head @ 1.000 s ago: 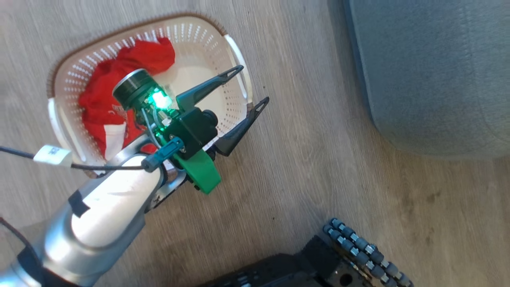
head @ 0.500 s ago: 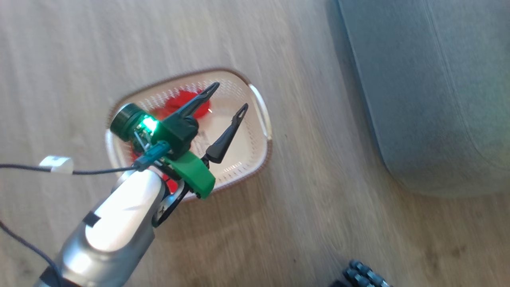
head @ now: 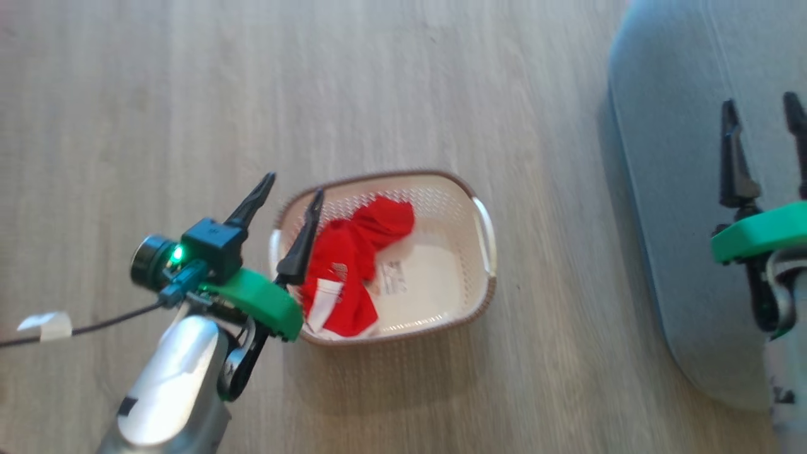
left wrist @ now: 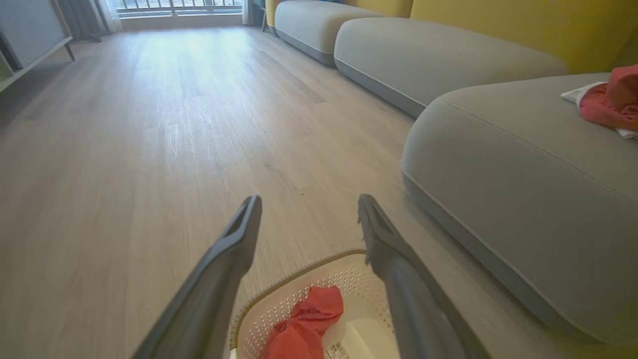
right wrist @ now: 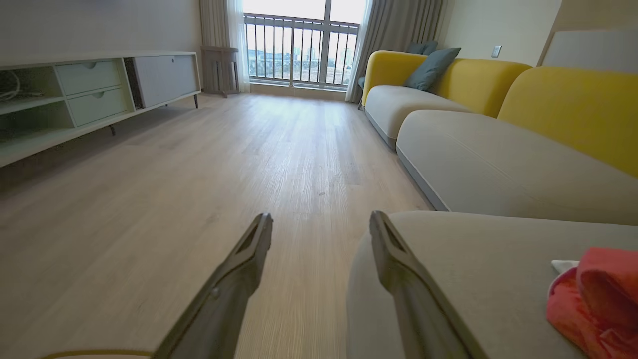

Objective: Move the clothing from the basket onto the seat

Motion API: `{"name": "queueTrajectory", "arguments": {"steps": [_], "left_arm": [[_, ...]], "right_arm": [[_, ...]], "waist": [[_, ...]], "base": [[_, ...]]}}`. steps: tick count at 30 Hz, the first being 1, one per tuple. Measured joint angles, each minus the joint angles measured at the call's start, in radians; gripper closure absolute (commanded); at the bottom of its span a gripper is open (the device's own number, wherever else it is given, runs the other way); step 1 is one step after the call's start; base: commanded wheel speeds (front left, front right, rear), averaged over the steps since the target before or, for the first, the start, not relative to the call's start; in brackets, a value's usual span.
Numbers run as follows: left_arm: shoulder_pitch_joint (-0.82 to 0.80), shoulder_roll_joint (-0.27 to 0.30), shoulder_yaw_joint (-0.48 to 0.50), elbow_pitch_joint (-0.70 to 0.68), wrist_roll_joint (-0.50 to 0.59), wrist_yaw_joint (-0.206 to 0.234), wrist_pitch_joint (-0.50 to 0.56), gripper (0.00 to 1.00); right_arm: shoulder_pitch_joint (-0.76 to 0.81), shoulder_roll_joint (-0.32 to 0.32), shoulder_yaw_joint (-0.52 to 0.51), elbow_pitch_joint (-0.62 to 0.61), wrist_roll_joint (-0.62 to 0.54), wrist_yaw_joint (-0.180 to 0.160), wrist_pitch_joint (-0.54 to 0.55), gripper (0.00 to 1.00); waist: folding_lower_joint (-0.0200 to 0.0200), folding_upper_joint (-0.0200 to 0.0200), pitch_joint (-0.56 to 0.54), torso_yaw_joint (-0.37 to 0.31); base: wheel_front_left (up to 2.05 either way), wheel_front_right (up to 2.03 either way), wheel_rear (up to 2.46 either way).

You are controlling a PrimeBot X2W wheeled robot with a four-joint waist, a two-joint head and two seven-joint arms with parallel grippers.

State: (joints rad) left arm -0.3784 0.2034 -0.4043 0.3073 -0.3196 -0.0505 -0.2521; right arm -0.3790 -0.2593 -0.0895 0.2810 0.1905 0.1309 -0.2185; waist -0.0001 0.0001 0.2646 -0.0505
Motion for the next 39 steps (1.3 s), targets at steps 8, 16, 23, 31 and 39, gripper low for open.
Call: {"name": "queueTrajectory", "arguments": {"steps": [8, 16, 23, 31, 39], "left_arm": [[0.083, -0.029, 0.124, 0.011, 0.048, 0.01, 0.0, 0.0], [0.154, -0.077, 0.229, 0.019, 0.096, 0.01, 0.0, 0.0], [0.226, -0.109, 0.317, 0.001, 0.137, 0.02, 0.0, 0.0], [0.292, -0.129, 0.388, -0.023, 0.17, 0.016, 0.0, 0.0], [0.305, -0.144, 0.416, -0.033, 0.189, 0.008, 0.0, 0.0]], "right_arm": [[0.047, 0.04, 0.05, -0.006, 0.006, 0.0, 0.003, 0.0], [0.093, 0.068, 0.087, 0.043, 0.014, 0.0, -0.011, 0.0], [0.142, 0.083, 0.102, 0.09, 0.025, 0.0, -0.03, 0.0], [0.183, 0.108, 0.107, 0.099, 0.03, 0.0, -0.033, 0.0], [0.217, 0.13, 0.108, 0.09, 0.029, 0.0, -0.034, 0.0]], "waist": [[0.0, 0.0, -0.076, 0.058], [0.0, 0.0, -0.139, 0.077], [0.0, 0.0, -0.186, 0.07], [0.0, 0.0, -0.222, 0.062], [0.0, 0.0, -0.233, 0.066]], "base": [[0.0, 0.0, 0.0], [0.0, 0.0, 0.0], [0.0, 0.0, 0.0], [0.0, 0.0, 0.0], [0.0, 0.0, 0.0]]}}
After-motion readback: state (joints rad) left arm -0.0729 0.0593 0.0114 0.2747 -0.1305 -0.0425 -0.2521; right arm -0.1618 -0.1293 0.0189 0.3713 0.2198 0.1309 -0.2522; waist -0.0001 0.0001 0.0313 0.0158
